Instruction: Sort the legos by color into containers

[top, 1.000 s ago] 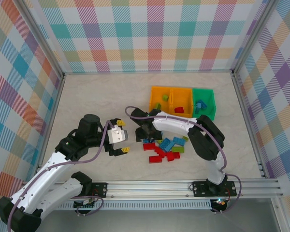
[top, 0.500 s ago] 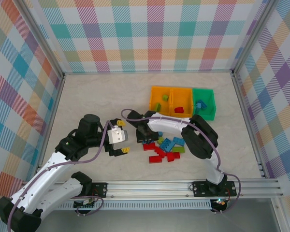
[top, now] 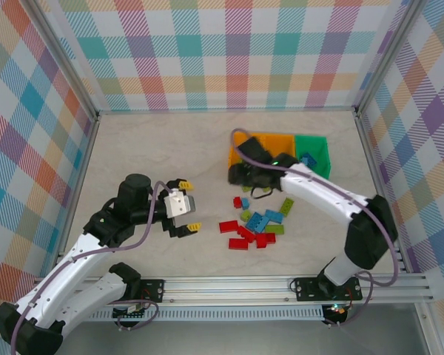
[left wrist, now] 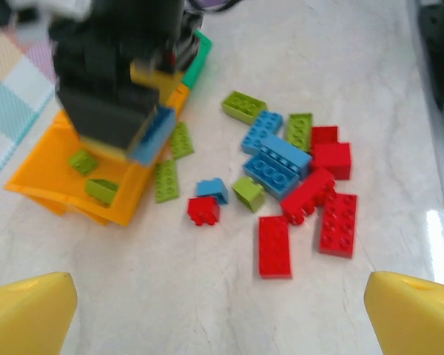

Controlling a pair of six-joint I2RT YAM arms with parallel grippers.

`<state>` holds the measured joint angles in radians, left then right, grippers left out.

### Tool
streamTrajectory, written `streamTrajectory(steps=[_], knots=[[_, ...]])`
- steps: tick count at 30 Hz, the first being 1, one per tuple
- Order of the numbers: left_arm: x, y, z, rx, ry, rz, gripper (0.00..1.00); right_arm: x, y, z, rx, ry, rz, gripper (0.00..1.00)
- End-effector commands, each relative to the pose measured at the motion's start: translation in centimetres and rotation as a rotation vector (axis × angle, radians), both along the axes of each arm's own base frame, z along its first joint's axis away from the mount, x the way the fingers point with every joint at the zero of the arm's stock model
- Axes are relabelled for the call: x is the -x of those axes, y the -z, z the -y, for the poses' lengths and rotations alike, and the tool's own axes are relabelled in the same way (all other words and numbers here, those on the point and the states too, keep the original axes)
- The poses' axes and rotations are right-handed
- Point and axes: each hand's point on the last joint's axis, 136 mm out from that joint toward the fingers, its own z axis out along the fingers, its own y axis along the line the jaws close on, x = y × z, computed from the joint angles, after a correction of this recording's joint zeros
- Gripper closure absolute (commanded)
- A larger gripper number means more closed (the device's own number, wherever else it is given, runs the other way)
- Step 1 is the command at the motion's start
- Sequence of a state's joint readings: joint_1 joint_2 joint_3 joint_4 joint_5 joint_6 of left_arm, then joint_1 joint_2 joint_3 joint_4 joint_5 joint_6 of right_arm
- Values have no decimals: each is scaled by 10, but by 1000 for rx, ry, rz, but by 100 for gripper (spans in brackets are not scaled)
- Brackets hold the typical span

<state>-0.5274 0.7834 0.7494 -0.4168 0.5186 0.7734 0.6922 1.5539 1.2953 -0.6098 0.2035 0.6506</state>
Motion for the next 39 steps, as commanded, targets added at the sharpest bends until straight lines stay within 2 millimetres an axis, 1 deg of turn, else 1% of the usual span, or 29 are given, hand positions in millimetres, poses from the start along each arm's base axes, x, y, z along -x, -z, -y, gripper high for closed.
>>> streamTrajectory(steps=[1, 3, 5, 7, 9, 11, 13, 16, 18, 22, 24, 26, 27, 29, 30, 32, 33, 35, 36, 38, 39], knots=[[-25, -22, -4, 102, -150, 1, 0, -34, -2, 63, 37, 117, 66, 54], [-30, -25, -6, 114, -188, -13, 0, -54, -3, 104, 37, 209, 86, 54], [-33, -26, -6, 119, -202, -28, 0, -73, 1, 149, 47, 316, 84, 54], [-35, -25, -5, 121, -213, -41, 0, -89, 6, 184, 44, 402, 76, 54], [-36, -25, -5, 118, -215, -46, 0, -105, 11, 211, 23, 462, 61, 54], [-36, -24, -5, 113, -212, -43, 0, -121, 19, 228, 0, 495, 42, 53], [-36, -23, -5, 107, -209, -37, 0, -134, 27, 234, -29, 498, 6, 49], [-38, -20, -7, 100, -219, -35, 0, -149, 33, 233, -46, 494, -29, 32], [-39, -19, -7, 102, -228, -48, 0, -154, 30, 231, -57, 494, -32, 25], [-45, -17, -4, 116, -253, -98, 0, -151, 12, 234, -55, 503, -2, 16], [-48, -16, -3, 125, -268, -132, 0, -145, 3, 233, -56, 494, 11, 12], [-53, -15, -2, 136, -291, -168, 0, -134, -7, 226, -84, 465, 16, 11], [-55, -15, -3, 143, -305, -184, 0, -128, -13, 221, -107, 440, 22, 11], [-64, -16, -6, 171, -362, -232, 0, -108, -24, 200, -174, 355, 41, 10], [-72, -23, -7, 205, -400, -236, 0, -98, -30, 189, -201, 316, 52, 10], [-89, -31, -15, 256, -525, -278, 0, -66, -38, 160, -256, 199, 64, 10], [-98, -32, -21, 280, -603, -312, 0, -51, -39, 150, -256, 162, 62, 9], [-114, -27, -35, 313, -801, -433, 0, -11, -40, 119, -238, 32, 78, 7], [-120, -22, -39, 318, -874, -485, 0, 7, -38, 106, -222, -27, 79, 6], [-132, -6, -45, 317, -1025, -611, 0, 46, -32, 84, -211, -126, 59, 5], [-137, 1, -45, 328, -1087, -668, 0, 61, -29, 77, -214, -162, 40, 5]])
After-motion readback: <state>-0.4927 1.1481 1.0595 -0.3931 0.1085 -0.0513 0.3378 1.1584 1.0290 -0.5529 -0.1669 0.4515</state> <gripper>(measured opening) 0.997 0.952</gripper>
